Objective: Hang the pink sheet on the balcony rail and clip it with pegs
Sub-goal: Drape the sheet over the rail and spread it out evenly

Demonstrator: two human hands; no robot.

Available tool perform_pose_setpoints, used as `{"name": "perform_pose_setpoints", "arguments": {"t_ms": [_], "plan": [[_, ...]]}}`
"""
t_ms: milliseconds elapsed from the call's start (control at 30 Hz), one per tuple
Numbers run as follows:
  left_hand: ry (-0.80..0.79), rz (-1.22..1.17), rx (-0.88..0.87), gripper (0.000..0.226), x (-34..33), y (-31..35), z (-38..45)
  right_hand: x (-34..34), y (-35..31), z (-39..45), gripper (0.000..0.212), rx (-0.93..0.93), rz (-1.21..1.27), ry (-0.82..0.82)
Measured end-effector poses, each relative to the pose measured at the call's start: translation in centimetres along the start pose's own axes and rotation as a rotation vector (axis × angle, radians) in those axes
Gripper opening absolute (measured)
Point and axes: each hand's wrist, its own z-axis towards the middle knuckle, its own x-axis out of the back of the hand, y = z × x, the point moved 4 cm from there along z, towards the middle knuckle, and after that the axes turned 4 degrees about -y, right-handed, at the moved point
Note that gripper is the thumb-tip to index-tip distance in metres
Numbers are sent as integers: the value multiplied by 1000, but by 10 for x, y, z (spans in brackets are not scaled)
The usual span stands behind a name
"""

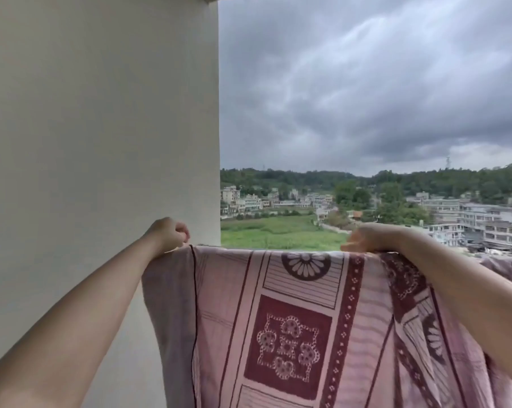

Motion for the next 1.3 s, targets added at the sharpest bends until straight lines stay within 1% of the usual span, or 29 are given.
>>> {"name": "perform_pose_setpoints", "arguments": {"t_ms": [33,67,100,133,200,267,333,400,433,500,567,633,667,733,767,800,833,900,967,1033,1100,1133,1167,1200,1233,1267,1300], "plan": [[39,-22,-24,15,2,3,-8,8,-8,-5,32,72,35,152],[50,-24,-49,15,2,6,-16,13,-17,-12,34,135,89,269],[34,-4,-74,20,0,9,-24,15,-25,-19,35,182,116,341],[15,39,-94,25,-3,13,-30,15,-36,-26,36,216,97,365],[7,141,-145,36,-8,18,-41,5,-60,-36,39,255,-19,314],[29,203,-171,39,-8,18,-51,-9,-75,-41,36,261,-125,241],[60,217,-156,39,-10,15,-60,-16,-78,-44,34,231,-238,257],[147,156,-82,26,-10,10,-69,-18,-77,-48,34,221,-312,324],[184,125,-48,22,-9,6,-71,-18,-76,-51,37,224,-348,367],[231,71,18,18,-3,-7,-69,-21,-72,-55,43,218,-389,437],[295,-5,150,17,14,-33,-67,-25,-70,-56,44,220,-376,484],[380,-34,310,24,33,-66,-70,-26,-69,-58,44,215,-391,502],[380,-30,386,29,38,-81,-74,-26,-69,-59,45,197,-399,499],[284,8,460,41,33,-95,-81,-27,-71,-59,47,162,-416,502],[212,36,443,45,25,-89,-85,-27,-72,-58,49,149,-433,515],[169,65,390,45,18,-77,-87,-27,-72,-58,50,131,-448,533],[159,89,306,43,9,-59,-89,-29,-70,-59,51,102,-450,541],[180,121,54,34,-9,-9,-95,-34,-64,-63,55,50,-411,554],[181,172,-232,33,-31,43,-104,-41,-59,-75,55,34,-371,609],[132,228,-435,42,-55,89,-113,-49,-45,-99,52,14,-386,751],[52,293,-540,52,-77,126,-118,-58,-21,-133,50,-44,-388,917],[20,323,-559,55,-86,138,-119,-65,-8,-149,50,-80,-347,989],[-2,344,-574,57,-95,150,-120,-73,8,-168,51,-137,-298,1068],[-12,362,-583,58,-103,159,-120,-82,26,-184,58,-235,-198,1111],[-15,383,-598,59,-109,168,-120,-92,41,-200,71,-359,-52,1146],[-11,402,-620,60,-116,177,-121,-105,56,-211,90,-486,143,1136],[-6,409,-638,60,-121,183,-123,-117,64,-218,104,-588,349,1074]]}}
